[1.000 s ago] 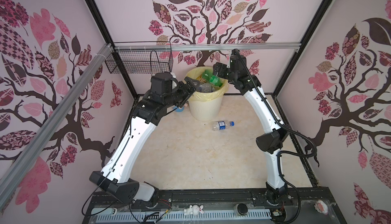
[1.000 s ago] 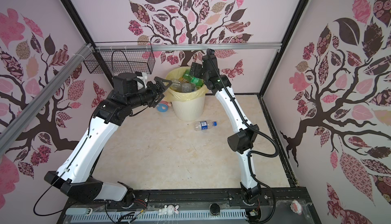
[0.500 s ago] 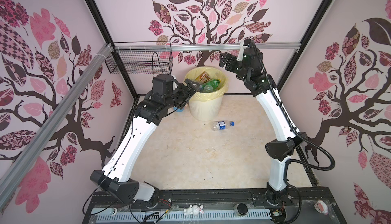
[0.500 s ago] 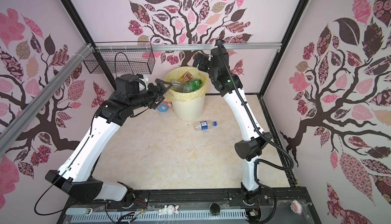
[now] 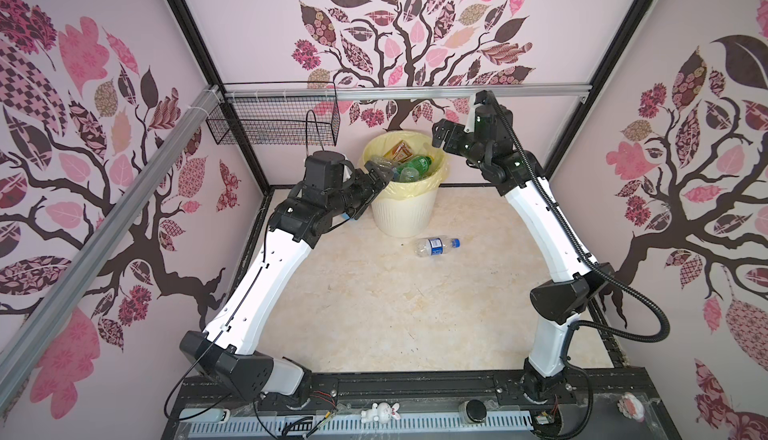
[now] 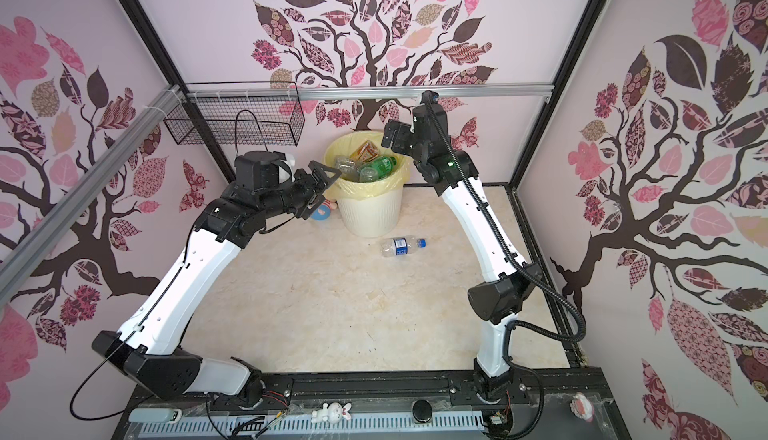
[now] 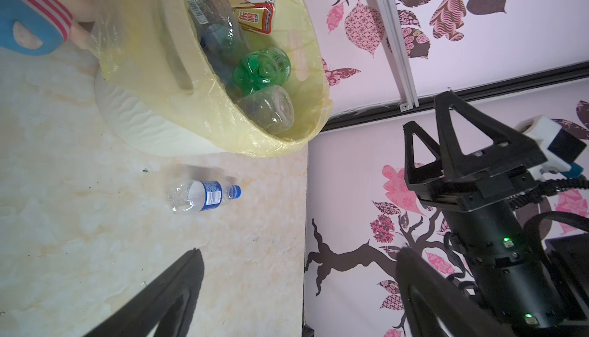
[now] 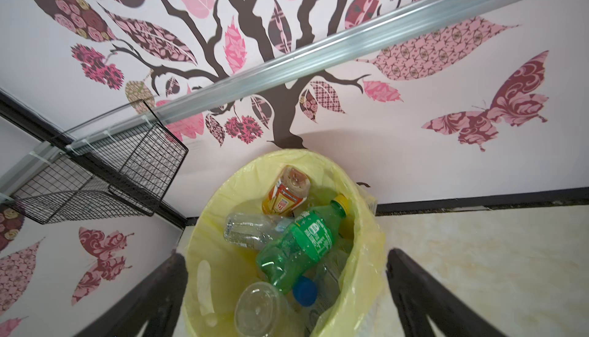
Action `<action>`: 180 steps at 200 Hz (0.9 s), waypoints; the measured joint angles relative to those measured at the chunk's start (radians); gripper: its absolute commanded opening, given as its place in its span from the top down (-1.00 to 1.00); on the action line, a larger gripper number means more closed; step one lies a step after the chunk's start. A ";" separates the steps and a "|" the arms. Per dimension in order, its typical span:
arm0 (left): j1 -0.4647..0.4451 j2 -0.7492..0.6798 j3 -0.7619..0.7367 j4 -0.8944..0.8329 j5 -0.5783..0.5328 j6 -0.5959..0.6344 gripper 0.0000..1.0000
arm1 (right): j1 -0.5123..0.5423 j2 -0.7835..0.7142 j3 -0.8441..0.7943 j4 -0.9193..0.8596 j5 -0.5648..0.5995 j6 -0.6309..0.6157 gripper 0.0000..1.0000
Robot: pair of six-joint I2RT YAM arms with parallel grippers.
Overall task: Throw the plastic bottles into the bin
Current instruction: 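Draw right gripper back from the bin while left gripper holds still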
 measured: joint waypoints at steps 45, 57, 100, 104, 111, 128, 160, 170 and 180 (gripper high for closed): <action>-0.022 0.000 -0.052 0.034 -0.001 0.013 -0.94 | 0.000 -0.151 -0.203 0.000 0.012 0.000 -0.99; -0.030 0.000 -0.066 0.042 -0.002 0.023 -0.94 | -0.001 -0.191 -0.250 0.002 0.013 0.001 -0.99; -0.099 0.025 -0.080 0.056 -0.016 0.103 -0.94 | -0.011 -0.325 -0.437 0.011 0.010 0.019 -0.99; -0.105 0.030 -0.081 0.056 -0.016 0.111 -0.94 | -0.013 -0.336 -0.456 0.010 0.007 0.024 -1.00; -0.119 0.042 -0.083 0.056 -0.016 0.129 -0.94 | -0.018 -0.353 -0.489 0.010 0.001 0.030 -1.00; -0.148 0.070 -0.095 0.054 -0.021 0.167 -0.94 | -0.043 -0.397 -0.579 0.011 -0.032 0.054 -1.00; -0.210 0.146 -0.116 0.050 -0.032 0.234 -0.94 | -0.124 -0.476 -0.735 -0.016 -0.089 0.092 -0.99; -0.229 0.174 -0.117 0.051 -0.035 0.250 -0.94 | -0.143 -0.496 -0.764 -0.037 -0.096 0.095 -0.99; -0.246 0.204 -0.117 0.052 -0.035 0.267 -0.94 | -0.156 -0.517 -0.787 -0.051 -0.101 0.098 -0.99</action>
